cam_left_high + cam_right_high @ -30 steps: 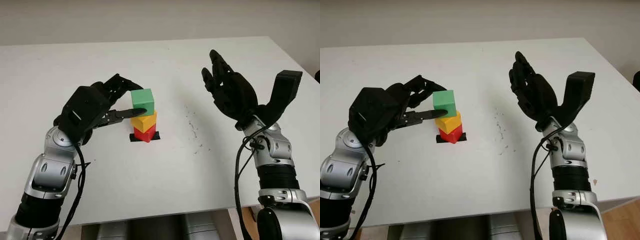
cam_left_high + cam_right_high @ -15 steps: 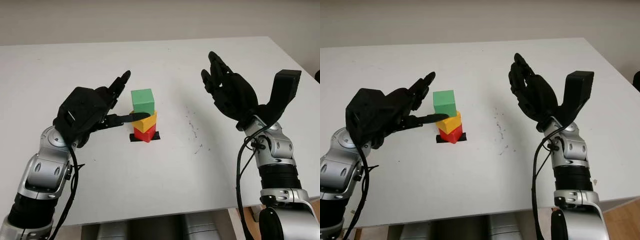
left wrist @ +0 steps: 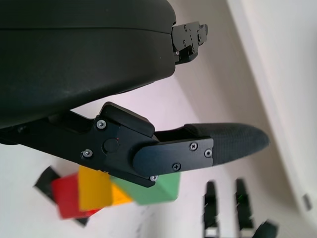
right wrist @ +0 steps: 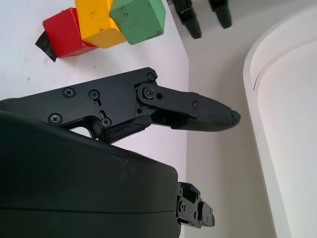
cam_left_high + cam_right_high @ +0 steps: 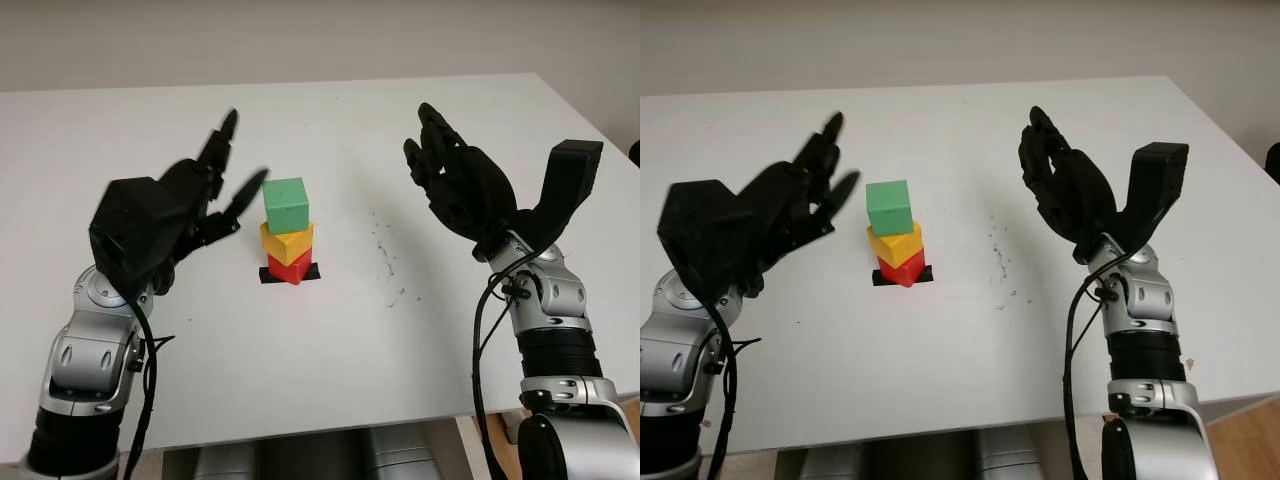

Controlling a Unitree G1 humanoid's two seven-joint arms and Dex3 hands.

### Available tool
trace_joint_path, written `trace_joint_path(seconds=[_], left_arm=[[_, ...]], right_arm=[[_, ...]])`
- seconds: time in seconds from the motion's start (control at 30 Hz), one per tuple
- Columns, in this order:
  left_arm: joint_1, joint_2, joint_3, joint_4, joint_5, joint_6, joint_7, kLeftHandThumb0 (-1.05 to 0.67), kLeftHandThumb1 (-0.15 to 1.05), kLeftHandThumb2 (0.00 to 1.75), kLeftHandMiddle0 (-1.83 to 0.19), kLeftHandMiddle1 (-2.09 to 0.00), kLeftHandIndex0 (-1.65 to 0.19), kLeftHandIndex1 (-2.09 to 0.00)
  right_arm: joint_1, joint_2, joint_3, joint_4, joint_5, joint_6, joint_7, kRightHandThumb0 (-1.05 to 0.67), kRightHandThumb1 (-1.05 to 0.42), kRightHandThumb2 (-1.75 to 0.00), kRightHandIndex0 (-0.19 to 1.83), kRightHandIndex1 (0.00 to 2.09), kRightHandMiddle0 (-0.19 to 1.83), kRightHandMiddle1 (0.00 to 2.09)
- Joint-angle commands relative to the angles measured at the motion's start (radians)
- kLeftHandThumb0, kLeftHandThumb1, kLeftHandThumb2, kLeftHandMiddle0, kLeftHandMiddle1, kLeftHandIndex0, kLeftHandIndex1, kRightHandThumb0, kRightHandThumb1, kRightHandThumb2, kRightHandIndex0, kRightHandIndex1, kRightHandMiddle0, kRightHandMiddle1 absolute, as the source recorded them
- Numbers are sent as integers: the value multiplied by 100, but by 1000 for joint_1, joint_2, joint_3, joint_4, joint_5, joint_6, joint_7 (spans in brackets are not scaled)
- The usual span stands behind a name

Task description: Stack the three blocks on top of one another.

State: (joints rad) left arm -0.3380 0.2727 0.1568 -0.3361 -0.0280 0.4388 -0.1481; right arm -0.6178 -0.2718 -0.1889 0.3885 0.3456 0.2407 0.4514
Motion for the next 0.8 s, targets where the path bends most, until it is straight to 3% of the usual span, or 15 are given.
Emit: trace_joint_path(seconds=[0.0, 0.3, 0.77], left_arm=[[-4, -31, 52, 4, -26, -37, 41, -91, 105, 70, 19, 0, 19, 0], [10, -65, 150, 93, -95, -149, 120, -88, 105, 72, 19, 0, 19, 0], [53, -74, 172, 254, -106, -258, 173, -86, 105, 75, 19, 0, 19, 0]], right_arm=[[-31, 0, 15, 20, -13, -38, 26, -82, -105, -71, -19, 0, -19, 0], [-67, 19, 44, 113, -84, -151, 10, -89, -105, -86, -19, 0, -19, 0], [-91, 52, 33, 177, -96, -172, -43, -92, -105, -85, -19, 0, -19, 0]])
